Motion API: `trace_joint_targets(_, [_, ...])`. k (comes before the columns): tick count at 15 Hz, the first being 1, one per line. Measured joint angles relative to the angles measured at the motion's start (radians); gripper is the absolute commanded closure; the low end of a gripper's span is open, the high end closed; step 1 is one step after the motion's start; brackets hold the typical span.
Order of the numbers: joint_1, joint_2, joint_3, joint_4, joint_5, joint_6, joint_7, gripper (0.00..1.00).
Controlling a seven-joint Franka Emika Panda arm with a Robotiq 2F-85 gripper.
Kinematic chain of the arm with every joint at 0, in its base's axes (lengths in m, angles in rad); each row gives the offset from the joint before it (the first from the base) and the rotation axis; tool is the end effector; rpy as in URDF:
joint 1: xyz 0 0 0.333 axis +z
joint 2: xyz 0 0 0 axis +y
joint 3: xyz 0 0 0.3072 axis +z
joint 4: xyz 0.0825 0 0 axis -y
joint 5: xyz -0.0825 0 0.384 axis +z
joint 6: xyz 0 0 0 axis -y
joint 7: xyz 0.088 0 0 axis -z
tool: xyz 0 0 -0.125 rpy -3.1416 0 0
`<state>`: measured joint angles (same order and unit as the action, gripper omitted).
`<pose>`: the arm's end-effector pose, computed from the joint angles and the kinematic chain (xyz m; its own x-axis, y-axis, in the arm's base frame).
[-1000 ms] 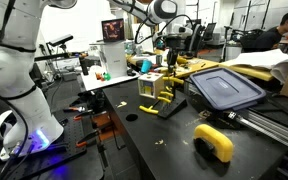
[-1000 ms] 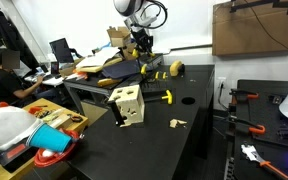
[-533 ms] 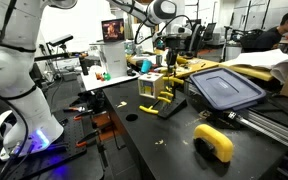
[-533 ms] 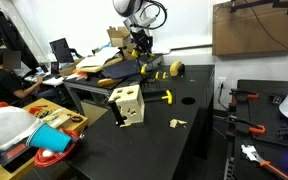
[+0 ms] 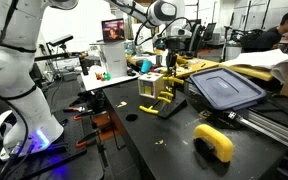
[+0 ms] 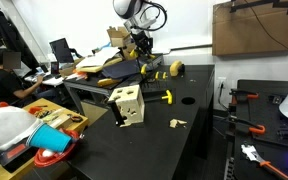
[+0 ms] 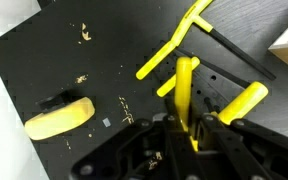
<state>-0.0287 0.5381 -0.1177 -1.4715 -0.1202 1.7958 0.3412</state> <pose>0.6635 -0.0993 0.3287 0.8889 -0.4350 -0.1434 -0.3977 -0.8884 0.2295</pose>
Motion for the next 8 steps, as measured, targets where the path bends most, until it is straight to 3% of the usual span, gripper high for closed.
trace_joint_targets(5, [0.0, 0.005, 0.0, 0.001, 0.0, 0.0, 0.0, 0.96])
trace_joint_targets(6, [0.0, 0.007, 0.0, 0.002, 0.0, 0.0, 0.0, 0.59])
trace_joint_targets(7, [0.0, 0.011, 0.0, 0.002, 0.001, 0.0, 0.0, 0.58])
trace_joint_targets(8, [0.0, 0.015, 0.001, 0.003, 0.001, 0.0, 0.0, 0.51])
